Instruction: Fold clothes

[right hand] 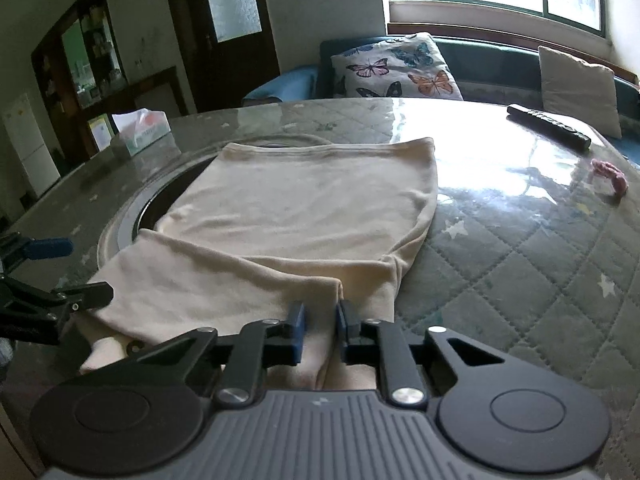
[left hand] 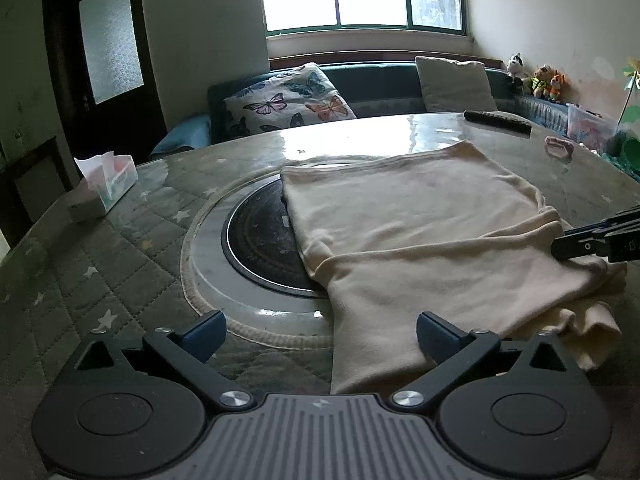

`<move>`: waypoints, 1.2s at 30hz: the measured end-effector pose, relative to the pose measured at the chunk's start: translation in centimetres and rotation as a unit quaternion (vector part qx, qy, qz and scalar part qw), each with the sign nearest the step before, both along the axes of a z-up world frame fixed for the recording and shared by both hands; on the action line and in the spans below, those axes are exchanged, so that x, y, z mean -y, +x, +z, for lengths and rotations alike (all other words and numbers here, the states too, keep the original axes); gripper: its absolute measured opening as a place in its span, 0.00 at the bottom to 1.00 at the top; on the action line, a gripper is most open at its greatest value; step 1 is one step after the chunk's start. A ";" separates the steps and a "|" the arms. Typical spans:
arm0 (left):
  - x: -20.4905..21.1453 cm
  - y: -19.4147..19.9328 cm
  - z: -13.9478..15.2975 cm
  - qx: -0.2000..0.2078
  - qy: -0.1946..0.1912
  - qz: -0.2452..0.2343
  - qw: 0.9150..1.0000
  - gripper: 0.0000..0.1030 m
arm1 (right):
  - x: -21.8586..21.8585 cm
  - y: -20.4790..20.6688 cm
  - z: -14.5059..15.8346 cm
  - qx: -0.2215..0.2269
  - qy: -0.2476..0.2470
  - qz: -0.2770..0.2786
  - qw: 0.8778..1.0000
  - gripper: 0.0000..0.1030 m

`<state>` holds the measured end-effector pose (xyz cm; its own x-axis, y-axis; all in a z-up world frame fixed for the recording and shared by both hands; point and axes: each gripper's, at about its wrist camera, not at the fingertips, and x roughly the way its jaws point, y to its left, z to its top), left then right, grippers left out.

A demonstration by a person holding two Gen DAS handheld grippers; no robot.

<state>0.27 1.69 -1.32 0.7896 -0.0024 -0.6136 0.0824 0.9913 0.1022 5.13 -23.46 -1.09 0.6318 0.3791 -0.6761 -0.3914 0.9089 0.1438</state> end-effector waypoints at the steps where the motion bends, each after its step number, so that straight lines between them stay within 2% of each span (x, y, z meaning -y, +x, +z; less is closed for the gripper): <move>1: 0.0 0.0 0.0 -0.001 0.001 0.000 1.000 1.00 | 0.0 -0.1 0.1 0.004 -0.002 -0.001 1.000 0.08; 4: -0.2 0.2 -0.1 -0.004 0.000 0.004 1.000 1.00 | -0.1 -0.2 0.7 0.018 -0.006 -0.004 1.000 0.04; 11: -0.4 0.3 -0.4 -0.008 -0.001 0.007 1.000 1.00 | -0.3 -0.8 3.0 0.067 -0.020 -0.005 0.998 0.04; 13: -0.4 0.4 -0.5 -0.010 0.000 0.008 1.000 1.00 | -0.5 -0.6 2.6 0.072 -0.036 -0.013 0.997 0.04; 15: -0.3 0.4 -0.5 -0.011 -0.001 0.009 1.000 1.00 | -0.6 -0.1 1.8 0.063 -0.048 -0.019 0.997 0.04; 18: -0.4 0.4 -0.5 -0.011 -0.001 0.008 1.000 1.00 | -0.1 0.6 0.4 0.030 -0.041 -0.027 0.998 0.04; 23: -0.3 0.5 -0.5 -0.012 0.000 0.008 1.000 1.00 | -0.4 -0.3 1.8 0.059 -0.037 -0.008 0.998 0.12; 25: -0.3 0.6 -0.5 -0.013 -0.001 0.008 1.000 1.00 | -0.8 -0.6 2.0 0.063 -0.032 0.007 0.997 0.23; 26: -0.3 0.6 -0.5 -0.013 -0.001 0.009 1.000 1.00 | -1.0 -0.7 2.0 0.063 -0.029 0.015 0.997 0.24; 32: -0.3 0.6 -0.5 -0.014 0.000 0.007 1.000 1.00 | -1.9 -1.2 0.1 0.038 -0.043 0.043 0.997 0.25; 36: -0.3 0.6 -0.6 -0.014 0.000 0.007 1.000 1.00 | -1.5 -2.0 0.1 0.043 -0.057 0.051 0.996 0.25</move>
